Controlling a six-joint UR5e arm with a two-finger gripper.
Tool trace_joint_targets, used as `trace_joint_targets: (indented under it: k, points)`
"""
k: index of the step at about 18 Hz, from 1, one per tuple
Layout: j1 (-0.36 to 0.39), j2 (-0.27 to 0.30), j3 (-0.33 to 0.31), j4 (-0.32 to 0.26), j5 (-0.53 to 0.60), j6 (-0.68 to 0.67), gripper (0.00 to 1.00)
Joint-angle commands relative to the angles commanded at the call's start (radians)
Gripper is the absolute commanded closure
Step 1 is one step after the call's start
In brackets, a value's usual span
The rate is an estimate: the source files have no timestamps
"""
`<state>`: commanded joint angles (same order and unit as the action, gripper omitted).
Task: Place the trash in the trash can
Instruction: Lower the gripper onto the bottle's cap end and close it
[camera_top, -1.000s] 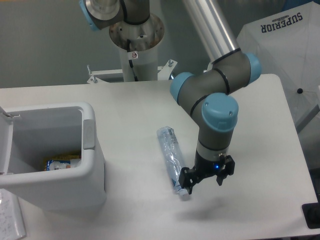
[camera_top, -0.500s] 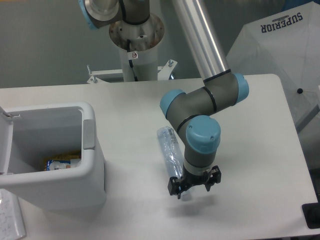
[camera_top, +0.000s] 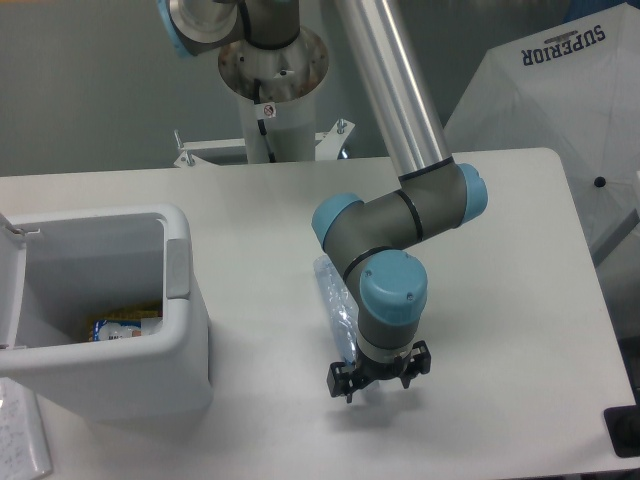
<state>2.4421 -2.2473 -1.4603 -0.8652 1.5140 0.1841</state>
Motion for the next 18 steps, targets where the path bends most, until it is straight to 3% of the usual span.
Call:
trace_joint_targets:
  k: [18]
  points:
    - [0.0, -0.006, -0.005, 0.002, 0.002, 0.002, 0.42]
